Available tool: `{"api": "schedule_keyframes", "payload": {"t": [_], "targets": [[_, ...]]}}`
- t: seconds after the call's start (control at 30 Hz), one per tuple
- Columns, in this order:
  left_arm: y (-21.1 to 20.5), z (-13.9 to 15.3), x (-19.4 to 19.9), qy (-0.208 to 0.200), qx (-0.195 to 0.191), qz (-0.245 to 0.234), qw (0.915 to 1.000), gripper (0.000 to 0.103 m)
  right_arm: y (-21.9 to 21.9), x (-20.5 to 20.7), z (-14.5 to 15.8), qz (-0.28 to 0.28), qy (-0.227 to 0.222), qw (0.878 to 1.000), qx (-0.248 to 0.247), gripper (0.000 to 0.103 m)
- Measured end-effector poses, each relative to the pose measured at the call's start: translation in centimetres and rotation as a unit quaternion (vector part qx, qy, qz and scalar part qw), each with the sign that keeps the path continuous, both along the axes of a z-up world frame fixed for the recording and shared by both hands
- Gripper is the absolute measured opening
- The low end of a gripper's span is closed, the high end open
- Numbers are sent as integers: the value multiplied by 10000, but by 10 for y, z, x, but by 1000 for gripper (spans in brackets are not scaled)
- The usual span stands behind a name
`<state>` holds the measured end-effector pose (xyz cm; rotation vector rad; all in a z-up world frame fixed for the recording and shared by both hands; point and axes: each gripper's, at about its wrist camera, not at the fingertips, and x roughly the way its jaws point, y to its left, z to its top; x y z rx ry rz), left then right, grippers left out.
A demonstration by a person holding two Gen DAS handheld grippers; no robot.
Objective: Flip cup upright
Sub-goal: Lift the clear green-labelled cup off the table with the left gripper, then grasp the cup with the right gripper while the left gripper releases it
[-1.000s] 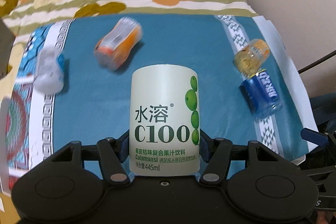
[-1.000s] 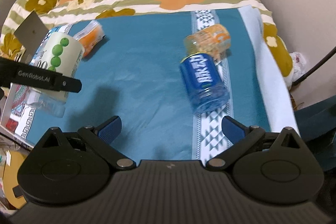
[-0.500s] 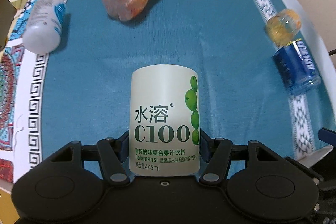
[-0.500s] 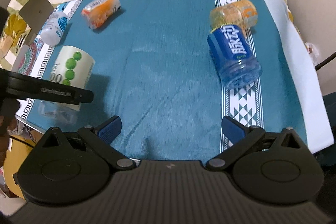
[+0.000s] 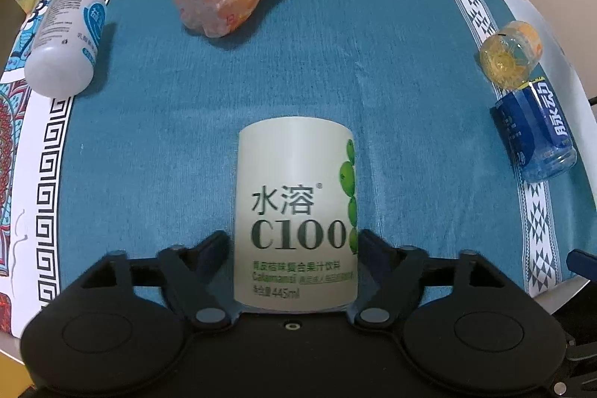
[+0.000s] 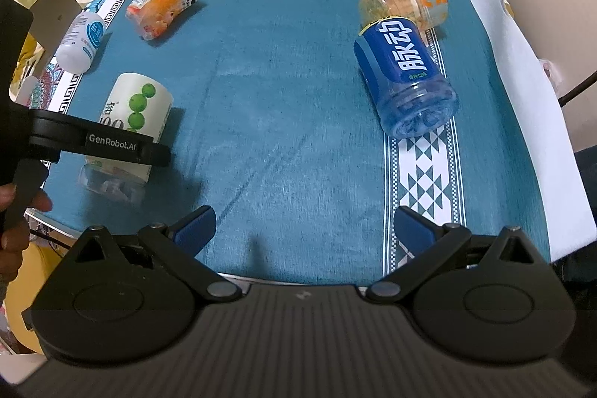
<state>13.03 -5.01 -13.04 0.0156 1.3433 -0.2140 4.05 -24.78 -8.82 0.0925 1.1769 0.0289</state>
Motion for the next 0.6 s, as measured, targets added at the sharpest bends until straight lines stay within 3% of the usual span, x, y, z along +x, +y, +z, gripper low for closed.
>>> {"api": "schedule_keyframes", "payload": {"t": [0.33,0.47,0.53,0.6], "targets": [[0,13,-4,-115,-60,40,9999,87,0,-1,4,19,-15,10000,-11,103],[3,33,-12,-231,-189,65,9995,88,-1,-5,12,39,-37,10000,-11,103],[6,47,-18,-311,-238,47,9992,96,-4,-6,19,24,-54,10000,21,103],[11,61,-25,-436,-292,14,9986,97,-8,-6,28,-18,-61,9999,97,103]]}}
